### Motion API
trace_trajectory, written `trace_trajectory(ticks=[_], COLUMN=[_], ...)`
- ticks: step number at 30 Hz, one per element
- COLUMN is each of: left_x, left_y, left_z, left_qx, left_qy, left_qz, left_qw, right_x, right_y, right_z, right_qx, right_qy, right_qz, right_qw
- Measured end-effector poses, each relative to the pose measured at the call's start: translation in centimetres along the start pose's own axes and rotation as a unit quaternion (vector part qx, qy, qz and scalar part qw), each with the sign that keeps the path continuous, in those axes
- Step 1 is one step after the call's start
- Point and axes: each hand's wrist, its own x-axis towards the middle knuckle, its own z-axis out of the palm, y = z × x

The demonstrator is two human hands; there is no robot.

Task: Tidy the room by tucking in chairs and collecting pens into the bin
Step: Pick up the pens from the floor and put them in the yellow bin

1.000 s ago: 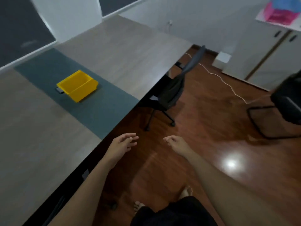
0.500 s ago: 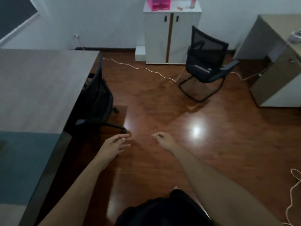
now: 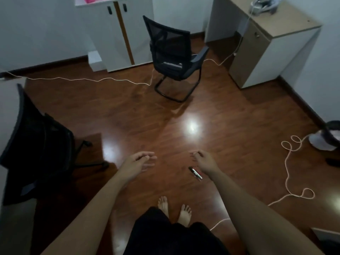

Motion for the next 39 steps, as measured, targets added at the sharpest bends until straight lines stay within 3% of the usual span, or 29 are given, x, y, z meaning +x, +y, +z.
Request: trace_trajectory(ticks=[17,27,30,39], left_x=[14.9,21.5,24.2,38.2], left_y=[8.3,10.1,9.6,0.3], left_z=[6.9,12.4,15.2,25.0], left_qx=[0.103,0.116,0.117,0.093], left_qy=[-0.163,-0.153,-0.153,-0.118], left_qz=[0.006,-0.031,-0.057,-0.12], left_qw=[0.981,0.981,0.98,0.981], right_x=[0.1,6.2,9.0,22.2], right_y=[2.4,5.8,8.2,20.5], right_z=[-8.6,-12.7,-14.6,-16.9], right_qx=[0.096,0.065,0.006,-0.109], right_qy=[0.187,0.134,0.093,0.024], right_qz=[0.129,0.175,0.19,0.198], right_qw=[0.969,0.973,0.977,0.974])
